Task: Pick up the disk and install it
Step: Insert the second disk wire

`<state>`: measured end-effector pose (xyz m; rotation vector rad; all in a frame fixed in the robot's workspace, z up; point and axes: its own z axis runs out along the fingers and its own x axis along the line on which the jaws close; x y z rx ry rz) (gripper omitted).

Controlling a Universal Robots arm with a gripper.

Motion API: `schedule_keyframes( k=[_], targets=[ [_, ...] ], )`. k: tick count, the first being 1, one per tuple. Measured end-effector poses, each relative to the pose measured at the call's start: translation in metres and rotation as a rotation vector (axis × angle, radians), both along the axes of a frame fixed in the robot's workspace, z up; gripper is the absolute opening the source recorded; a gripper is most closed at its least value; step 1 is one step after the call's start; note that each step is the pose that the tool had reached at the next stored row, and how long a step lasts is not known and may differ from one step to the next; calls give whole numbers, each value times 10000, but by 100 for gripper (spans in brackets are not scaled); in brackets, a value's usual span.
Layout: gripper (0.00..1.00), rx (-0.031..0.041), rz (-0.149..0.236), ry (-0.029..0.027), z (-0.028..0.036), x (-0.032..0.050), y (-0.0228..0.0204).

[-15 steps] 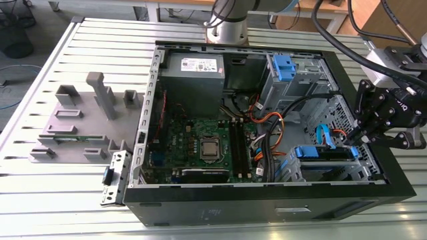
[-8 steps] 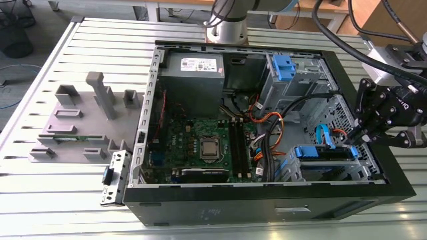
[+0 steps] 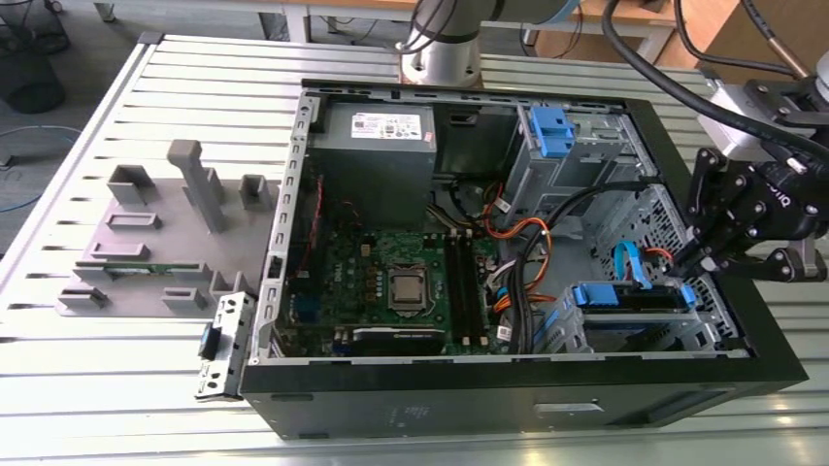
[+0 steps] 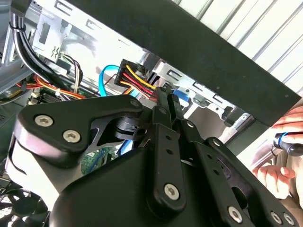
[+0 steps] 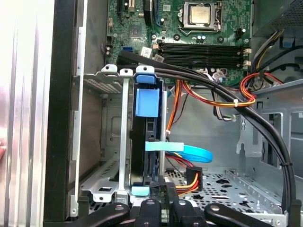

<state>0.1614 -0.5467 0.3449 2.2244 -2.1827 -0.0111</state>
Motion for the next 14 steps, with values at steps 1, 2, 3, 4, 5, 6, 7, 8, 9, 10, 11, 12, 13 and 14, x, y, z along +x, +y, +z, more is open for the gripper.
schedule_keyframes(
  k=[1,2,3,4,5,6,7,8,9,10,11,12,13,14],
  targets=[
    [16,-1,0,-15,0,-12,6],
    [16,0,-1,-31,0,-29,13],
    [16,0,-1,-49,0,-47,17],
    [16,0,-1,-71,0,-67,19],
    [16,1,-1,-99,0,-89,20],
    [16,0,0,-130,0,-108,20],
    [16,0,-1,-150,0,-119,20],
    [16,0,-1,-163,0,-125,19],
    [16,-1,-1,-171,0,-127,17],
    [16,-1,1,-176,0,-127,11],
    [16,-2,1,-182,0,-128,4],
    [16,-1,-1,-188,0,-129,-5],
    [16,-2,-1,-196,0,-132,-14],
    [16,-2,-1,-209,0,-137,-20]
  ],
)
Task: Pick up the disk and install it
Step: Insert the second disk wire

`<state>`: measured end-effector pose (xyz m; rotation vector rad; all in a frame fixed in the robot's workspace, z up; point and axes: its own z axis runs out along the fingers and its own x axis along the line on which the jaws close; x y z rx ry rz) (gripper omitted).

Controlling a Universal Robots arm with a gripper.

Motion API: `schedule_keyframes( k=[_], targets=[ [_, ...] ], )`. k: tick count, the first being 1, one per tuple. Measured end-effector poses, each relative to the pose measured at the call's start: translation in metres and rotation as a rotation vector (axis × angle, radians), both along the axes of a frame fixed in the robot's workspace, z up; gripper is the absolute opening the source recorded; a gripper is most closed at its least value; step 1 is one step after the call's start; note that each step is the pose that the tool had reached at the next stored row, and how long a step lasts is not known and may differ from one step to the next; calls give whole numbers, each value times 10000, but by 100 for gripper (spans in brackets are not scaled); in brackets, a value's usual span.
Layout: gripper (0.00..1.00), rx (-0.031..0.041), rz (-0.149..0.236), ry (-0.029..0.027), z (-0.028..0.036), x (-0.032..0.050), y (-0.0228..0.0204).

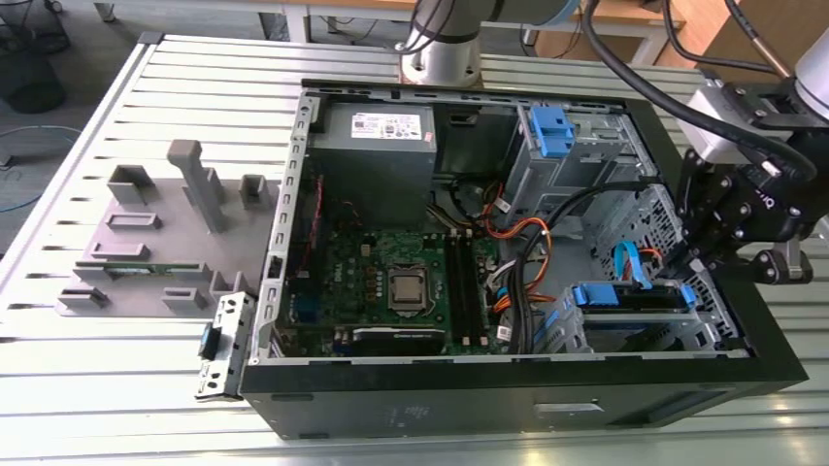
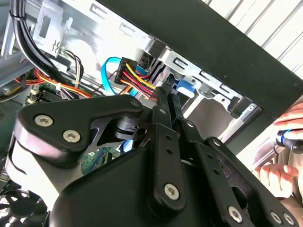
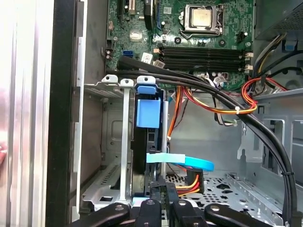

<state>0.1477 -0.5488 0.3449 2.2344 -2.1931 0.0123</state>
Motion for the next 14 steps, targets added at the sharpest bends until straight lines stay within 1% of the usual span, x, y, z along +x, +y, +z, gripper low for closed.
schedule_keyframes(
  k=[3,5,8,14],
  targets=[
    [16,1,1,-41,-1,-27,-15],
    [16,0,0,-58,0,-38,-31],
    [16,0,3,-70,0,-43,-70],
    [16,-1,1,-74,-2,-45,-141]
  ],
)
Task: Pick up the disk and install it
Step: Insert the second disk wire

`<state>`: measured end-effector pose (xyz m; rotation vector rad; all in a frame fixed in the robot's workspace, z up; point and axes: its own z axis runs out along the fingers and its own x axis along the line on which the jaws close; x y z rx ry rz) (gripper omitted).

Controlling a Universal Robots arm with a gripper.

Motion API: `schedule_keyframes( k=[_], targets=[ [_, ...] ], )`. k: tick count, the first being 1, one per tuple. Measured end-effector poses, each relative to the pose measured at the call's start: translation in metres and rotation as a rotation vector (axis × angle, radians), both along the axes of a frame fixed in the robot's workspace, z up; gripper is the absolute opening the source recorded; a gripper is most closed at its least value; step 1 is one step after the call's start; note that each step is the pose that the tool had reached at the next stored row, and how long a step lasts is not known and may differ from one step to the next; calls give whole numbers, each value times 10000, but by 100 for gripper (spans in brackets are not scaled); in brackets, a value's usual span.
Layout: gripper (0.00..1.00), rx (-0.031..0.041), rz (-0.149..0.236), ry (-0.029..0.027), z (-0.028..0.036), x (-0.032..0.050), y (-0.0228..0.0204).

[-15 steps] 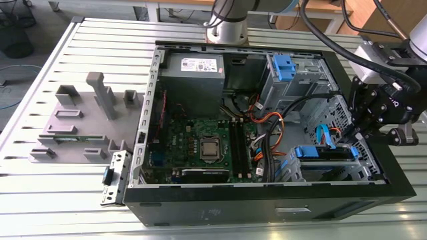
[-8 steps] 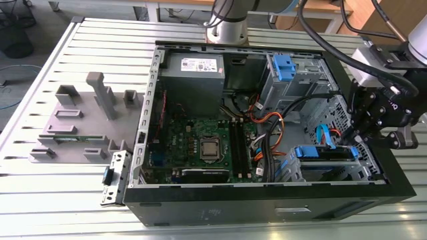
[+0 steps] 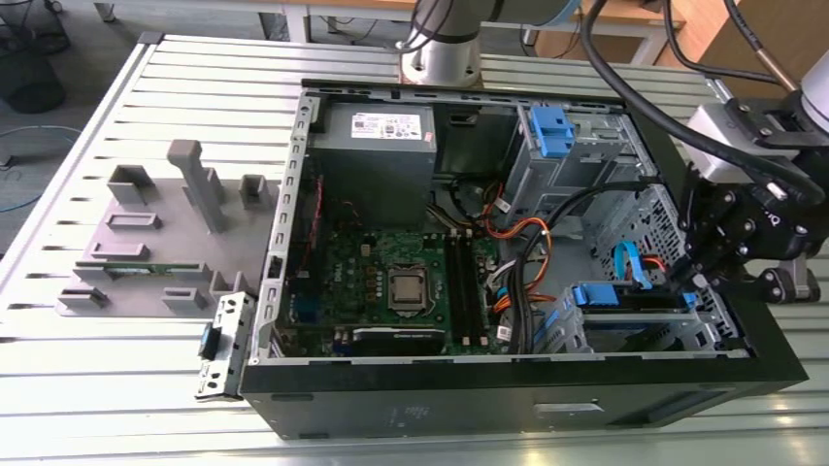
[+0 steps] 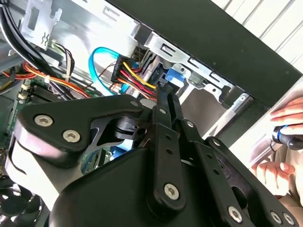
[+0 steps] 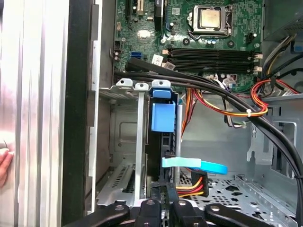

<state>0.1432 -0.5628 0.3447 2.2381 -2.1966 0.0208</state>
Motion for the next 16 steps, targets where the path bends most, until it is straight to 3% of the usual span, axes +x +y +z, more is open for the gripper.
schedule_keyframes(
  k=[16],
  targets=[
    [17,-3,-1,0,-19,23,-4]
  ],
)
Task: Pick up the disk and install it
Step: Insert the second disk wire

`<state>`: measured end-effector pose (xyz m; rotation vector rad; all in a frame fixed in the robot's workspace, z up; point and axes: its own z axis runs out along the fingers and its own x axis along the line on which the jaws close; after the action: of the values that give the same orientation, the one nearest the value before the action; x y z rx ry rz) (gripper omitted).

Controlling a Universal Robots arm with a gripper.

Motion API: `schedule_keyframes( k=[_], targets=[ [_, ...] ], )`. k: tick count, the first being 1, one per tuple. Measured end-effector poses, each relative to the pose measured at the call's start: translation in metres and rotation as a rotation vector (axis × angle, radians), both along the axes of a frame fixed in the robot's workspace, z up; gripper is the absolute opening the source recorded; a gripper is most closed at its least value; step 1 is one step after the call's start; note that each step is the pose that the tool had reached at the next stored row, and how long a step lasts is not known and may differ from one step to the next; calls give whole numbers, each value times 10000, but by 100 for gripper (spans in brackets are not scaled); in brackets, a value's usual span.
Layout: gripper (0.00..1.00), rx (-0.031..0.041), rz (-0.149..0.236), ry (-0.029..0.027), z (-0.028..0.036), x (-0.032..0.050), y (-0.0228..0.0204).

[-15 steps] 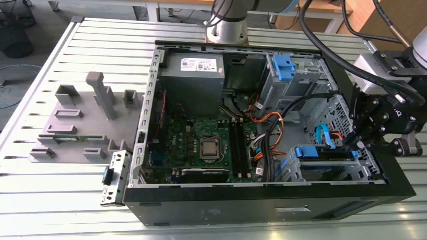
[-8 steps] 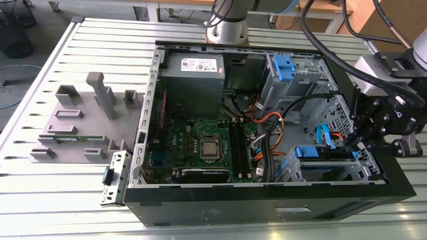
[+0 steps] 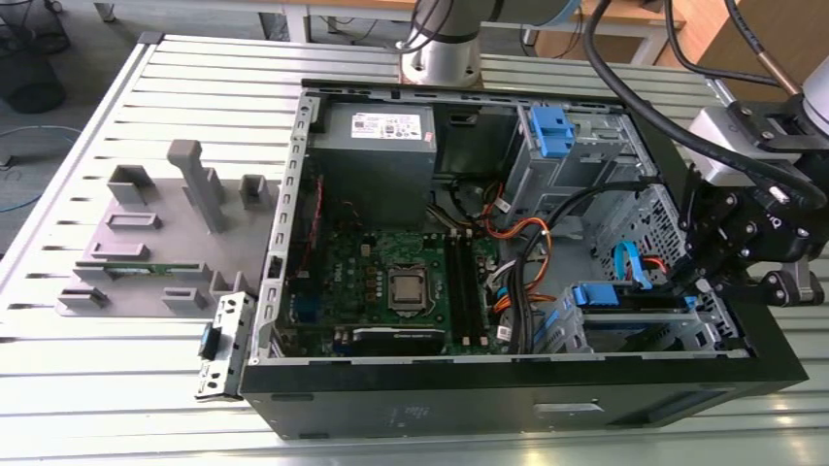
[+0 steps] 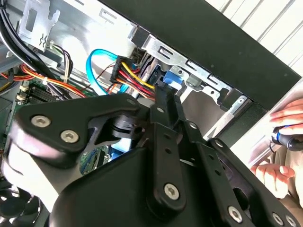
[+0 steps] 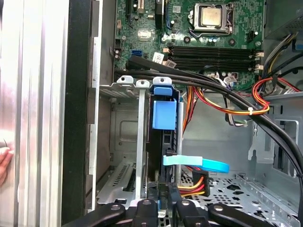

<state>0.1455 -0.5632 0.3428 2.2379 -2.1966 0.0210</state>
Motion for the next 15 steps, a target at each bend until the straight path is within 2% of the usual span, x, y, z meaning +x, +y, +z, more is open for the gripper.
schedule_keyframes(
  k=[1,2,15],
  targets=[
    [17,0,1,0,0,0,0],
    [24,0,1,0,0,0,0],
    [24,-21,33,0,-44,1,1]
  ],
)
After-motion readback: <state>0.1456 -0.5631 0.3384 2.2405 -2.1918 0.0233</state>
